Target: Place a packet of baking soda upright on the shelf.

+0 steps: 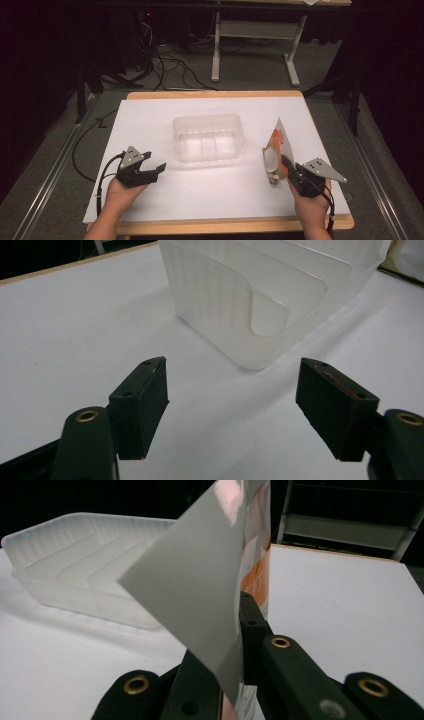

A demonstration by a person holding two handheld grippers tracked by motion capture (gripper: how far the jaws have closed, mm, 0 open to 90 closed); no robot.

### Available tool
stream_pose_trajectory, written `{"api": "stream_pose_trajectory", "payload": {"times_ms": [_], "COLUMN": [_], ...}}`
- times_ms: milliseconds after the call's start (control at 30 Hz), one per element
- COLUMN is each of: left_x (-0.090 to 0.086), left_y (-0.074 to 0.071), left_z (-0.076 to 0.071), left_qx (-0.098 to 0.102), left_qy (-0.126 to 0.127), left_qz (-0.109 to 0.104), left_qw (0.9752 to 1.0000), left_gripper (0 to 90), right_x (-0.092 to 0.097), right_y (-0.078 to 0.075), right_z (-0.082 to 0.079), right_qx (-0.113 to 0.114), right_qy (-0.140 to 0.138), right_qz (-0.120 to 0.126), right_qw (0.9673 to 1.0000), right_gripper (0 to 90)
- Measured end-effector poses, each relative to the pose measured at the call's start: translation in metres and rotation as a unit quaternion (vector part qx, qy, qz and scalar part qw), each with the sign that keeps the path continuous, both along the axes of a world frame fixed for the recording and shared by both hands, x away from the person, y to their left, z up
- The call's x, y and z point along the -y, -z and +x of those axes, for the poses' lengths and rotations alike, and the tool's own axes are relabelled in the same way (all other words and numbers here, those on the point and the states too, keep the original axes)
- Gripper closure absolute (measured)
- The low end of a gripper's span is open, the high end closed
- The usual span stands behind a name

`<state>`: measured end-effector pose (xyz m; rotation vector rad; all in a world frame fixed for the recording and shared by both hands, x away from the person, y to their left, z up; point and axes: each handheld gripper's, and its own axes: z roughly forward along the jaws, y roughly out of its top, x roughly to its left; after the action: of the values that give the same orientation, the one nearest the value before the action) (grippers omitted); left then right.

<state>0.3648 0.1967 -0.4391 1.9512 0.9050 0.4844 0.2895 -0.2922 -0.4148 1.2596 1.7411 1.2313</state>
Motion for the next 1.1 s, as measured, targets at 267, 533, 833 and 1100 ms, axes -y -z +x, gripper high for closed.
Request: {"api": "stream_pose_trajectory", "payload": {"times_ms": [267, 533, 833, 1100], "left_x": [0.000, 0.001, -0.001, -0.002], "left_y": [-0.001, 0.000, -0.001, -0.003], "left_z": [-0.001, -0.001, -0.001, -0.001], "left_qx": [0.000, 0.001, 0.006, 0.010], "left_qy": [0.001, 0.000, -0.002, -0.003], "left_qz": [0.002, 0.001, -0.002, -0.001], "left_qw": [1.0000, 1.0000, 1.0000, 0.9999], "left_gripper": [29.3, 29.1, 29.2, 29.2], "right_x": [0.002, 0.003, 0.005, 0.002], "right_y": [-0.005, -0.015, -0.026, -0.042], "right_z": [0.001, -0.002, -0.009, -0.011], "right_qx": [-0.001, 0.015, 0.040, 0.057], "right_qy": [0.001, 0.003, -0.002, -0.011], "right_qz": [0.005, -0.001, -0.002, 0.007], "right_qw": [1.0000, 0.9999, 0.9992, 0.9983], "right_gripper": [90.0, 90.0, 90.0, 90.0]}}
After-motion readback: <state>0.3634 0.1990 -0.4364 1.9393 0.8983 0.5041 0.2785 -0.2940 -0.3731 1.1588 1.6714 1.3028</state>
